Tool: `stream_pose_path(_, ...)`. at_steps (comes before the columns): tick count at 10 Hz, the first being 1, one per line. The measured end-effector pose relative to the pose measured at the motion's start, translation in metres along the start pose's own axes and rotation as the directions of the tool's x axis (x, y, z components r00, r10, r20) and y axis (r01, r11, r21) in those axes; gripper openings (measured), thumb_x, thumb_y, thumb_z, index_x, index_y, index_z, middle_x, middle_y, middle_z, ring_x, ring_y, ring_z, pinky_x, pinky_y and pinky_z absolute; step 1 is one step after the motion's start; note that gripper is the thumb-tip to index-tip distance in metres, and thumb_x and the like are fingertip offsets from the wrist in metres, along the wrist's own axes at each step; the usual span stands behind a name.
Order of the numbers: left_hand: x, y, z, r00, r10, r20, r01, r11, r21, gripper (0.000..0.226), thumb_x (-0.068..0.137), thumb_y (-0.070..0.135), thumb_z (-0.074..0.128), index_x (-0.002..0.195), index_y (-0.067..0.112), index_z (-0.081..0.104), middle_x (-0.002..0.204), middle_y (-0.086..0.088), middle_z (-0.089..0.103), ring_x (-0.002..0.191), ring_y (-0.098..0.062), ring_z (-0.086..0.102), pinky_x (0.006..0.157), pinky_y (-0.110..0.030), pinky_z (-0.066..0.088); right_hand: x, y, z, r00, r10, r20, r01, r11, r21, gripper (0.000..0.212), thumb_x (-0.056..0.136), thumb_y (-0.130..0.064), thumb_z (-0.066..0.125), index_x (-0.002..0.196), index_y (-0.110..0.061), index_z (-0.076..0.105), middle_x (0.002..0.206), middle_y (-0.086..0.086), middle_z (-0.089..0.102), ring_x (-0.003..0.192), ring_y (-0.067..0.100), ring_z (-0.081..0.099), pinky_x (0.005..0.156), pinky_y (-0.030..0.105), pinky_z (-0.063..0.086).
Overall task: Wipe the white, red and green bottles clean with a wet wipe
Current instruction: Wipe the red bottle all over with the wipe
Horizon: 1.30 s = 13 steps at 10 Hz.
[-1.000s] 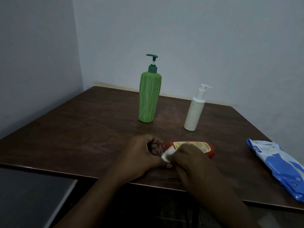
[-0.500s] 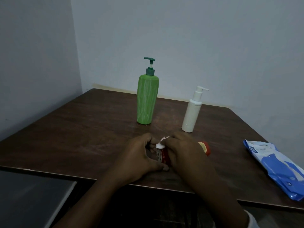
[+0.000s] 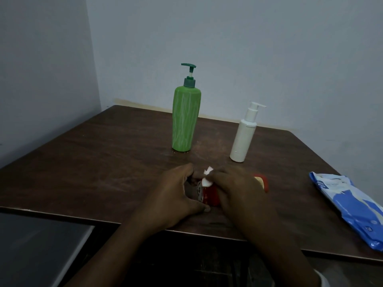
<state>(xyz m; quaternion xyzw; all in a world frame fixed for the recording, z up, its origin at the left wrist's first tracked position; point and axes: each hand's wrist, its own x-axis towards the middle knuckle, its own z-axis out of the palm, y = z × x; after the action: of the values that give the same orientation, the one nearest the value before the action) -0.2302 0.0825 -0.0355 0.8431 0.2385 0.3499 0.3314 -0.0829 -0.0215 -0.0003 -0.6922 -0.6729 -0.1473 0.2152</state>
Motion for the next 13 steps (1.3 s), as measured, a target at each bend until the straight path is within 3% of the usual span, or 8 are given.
stream_pose_path(3,0.001,-0.005,0.003,0.998,-0.054,0.026,0.055,0.997,-0.045,0.056,0.055,0.024,0.101,0.101,0.032,0.07,0.104,0.017,0.073,0.095,0.001,0.069,0.082,-0.032,0.06,-0.025,-0.01,0.008,0.996,-0.064,-0.059,0.062,0.998,-0.033,0.028,0.08,-0.022,0.053,0.099,-0.019,0.072,0.099,-0.002,0.069,0.091,0.014,0.061,0.08,0.021,0.044)
stream_pose_path(4,0.002,-0.004,0.002,0.997,-0.066,0.033,0.067,0.997,-0.027,0.054,0.055,0.025,0.101,0.096,0.03,0.068,0.107,0.018,0.072,0.095,0.001,0.069,0.082,-0.034,0.061,-0.016,0.005,0.007,0.994,0.075,-0.077,-0.077,0.997,-0.027,0.027,0.085,-0.021,0.056,0.108,-0.021,0.069,0.108,0.001,0.066,0.101,0.016,0.059,0.085,0.023,0.04)
stream_pose_path(5,0.001,-0.003,0.002,0.996,-0.084,0.041,0.085,0.996,-0.026,0.056,0.055,0.026,0.101,0.098,0.034,0.066,0.111,0.017,0.071,0.098,0.002,0.068,0.083,-0.031,0.061,-0.029,0.003,0.005,0.984,0.167,-0.065,-0.17,0.985,-0.041,0.029,0.075,-0.014,0.071,0.103,-0.02,0.07,0.104,0.004,0.068,0.096,0.02,0.063,0.081,0.029,0.047)
stream_pose_path(6,0.002,-0.002,0.002,0.997,-0.064,0.042,0.065,0.998,-0.026,0.056,0.055,0.022,0.101,0.099,0.03,0.069,0.103,0.015,0.073,0.093,0.001,0.069,0.08,-0.028,0.06,-0.029,-0.011,0.006,0.999,-0.012,-0.04,0.01,0.999,-0.053,0.032,0.07,-0.009,0.077,0.1,-0.017,0.071,0.099,0.001,0.069,0.09,0.017,0.063,0.077,0.024,0.046)
stream_pose_path(8,0.0,0.001,0.003,0.993,-0.095,0.072,0.097,0.995,-0.023,0.053,0.058,0.022,0.1,0.098,0.033,0.066,0.11,0.02,0.069,0.099,0.009,0.064,0.082,-0.018,0.058,-0.027,0.006,-0.006,0.971,0.24,0.006,-0.239,0.969,-0.062,0.037,0.066,-0.013,0.082,0.1,-0.021,0.071,0.103,0.002,0.069,0.096,0.019,0.065,0.081,0.032,0.051)
stream_pose_path(9,0.001,0.0,0.003,0.995,-0.086,0.055,0.088,0.996,-0.03,0.058,0.055,0.022,0.101,0.103,0.032,0.069,0.107,0.019,0.072,0.097,0.006,0.068,0.084,-0.024,0.059,-0.023,-0.008,-0.009,0.996,0.06,0.061,-0.055,0.996,-0.075,0.04,0.067,-0.013,0.081,0.105,-0.02,0.07,0.107,0.0,0.069,0.1,0.017,0.063,0.085,0.031,0.05)
stream_pose_path(11,0.0,-0.001,0.005,0.996,-0.083,0.044,0.083,0.997,-0.002,0.059,0.055,0.026,0.101,0.102,0.036,0.067,0.106,0.019,0.069,0.099,0.007,0.065,0.081,-0.014,0.055,-0.023,0.028,-0.017,0.939,0.329,0.103,-0.316,0.941,-0.123,0.035,0.095,-0.026,0.052,0.13,-0.031,0.052,0.136,-0.004,0.05,0.125,0.011,0.043,0.104,0.024,0.032)
stream_pose_path(13,0.001,-0.002,0.003,0.995,-0.086,0.048,0.085,0.996,0.004,0.061,0.054,0.025,0.101,0.105,0.034,0.068,0.106,0.021,0.068,0.099,0.009,0.063,0.078,-0.005,0.049,-0.021,0.037,-0.025,0.938,0.347,0.018,-0.338,0.923,-0.183,0.016,0.089,-0.015,0.054,0.1,-0.016,0.067,0.101,0.005,0.067,0.093,0.023,0.06,0.08,0.036,0.049)
